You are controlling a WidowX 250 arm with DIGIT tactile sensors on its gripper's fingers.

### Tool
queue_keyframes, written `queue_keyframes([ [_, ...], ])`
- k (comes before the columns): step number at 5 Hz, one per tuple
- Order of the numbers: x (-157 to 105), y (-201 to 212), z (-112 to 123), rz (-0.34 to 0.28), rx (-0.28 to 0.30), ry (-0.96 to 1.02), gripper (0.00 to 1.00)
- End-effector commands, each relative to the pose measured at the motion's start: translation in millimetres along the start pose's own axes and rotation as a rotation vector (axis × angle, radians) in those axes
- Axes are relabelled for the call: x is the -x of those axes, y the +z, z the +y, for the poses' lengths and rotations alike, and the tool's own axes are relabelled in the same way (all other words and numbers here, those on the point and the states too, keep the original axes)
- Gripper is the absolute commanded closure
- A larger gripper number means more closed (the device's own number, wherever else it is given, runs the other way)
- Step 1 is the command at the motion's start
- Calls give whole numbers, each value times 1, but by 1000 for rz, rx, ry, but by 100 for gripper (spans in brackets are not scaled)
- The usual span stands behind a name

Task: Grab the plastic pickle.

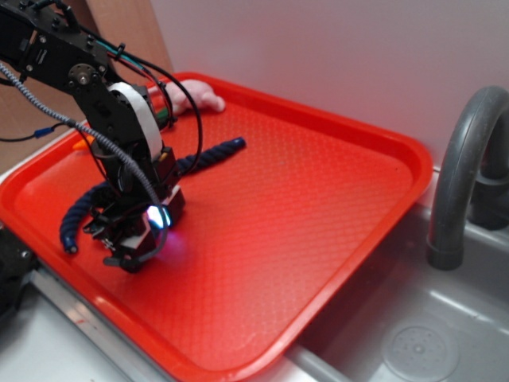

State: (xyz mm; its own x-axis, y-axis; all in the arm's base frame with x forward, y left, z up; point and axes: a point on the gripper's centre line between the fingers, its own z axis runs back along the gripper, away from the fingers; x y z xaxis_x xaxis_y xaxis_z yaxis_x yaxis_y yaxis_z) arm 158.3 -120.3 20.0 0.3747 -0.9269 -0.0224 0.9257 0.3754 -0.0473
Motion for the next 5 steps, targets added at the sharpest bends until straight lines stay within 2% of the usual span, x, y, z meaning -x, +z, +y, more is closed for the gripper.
queue_keyframes([
  [1,8,21,-9,47,-41,32,100],
  [2,24,71,10,-69,-52,277,100],
  [3,43,120,21,-131,-29,526,100],
  [4,60,167,-9,-203,-21,750,100],
  [5,69,214,-25,-255,-63,854,100],
])
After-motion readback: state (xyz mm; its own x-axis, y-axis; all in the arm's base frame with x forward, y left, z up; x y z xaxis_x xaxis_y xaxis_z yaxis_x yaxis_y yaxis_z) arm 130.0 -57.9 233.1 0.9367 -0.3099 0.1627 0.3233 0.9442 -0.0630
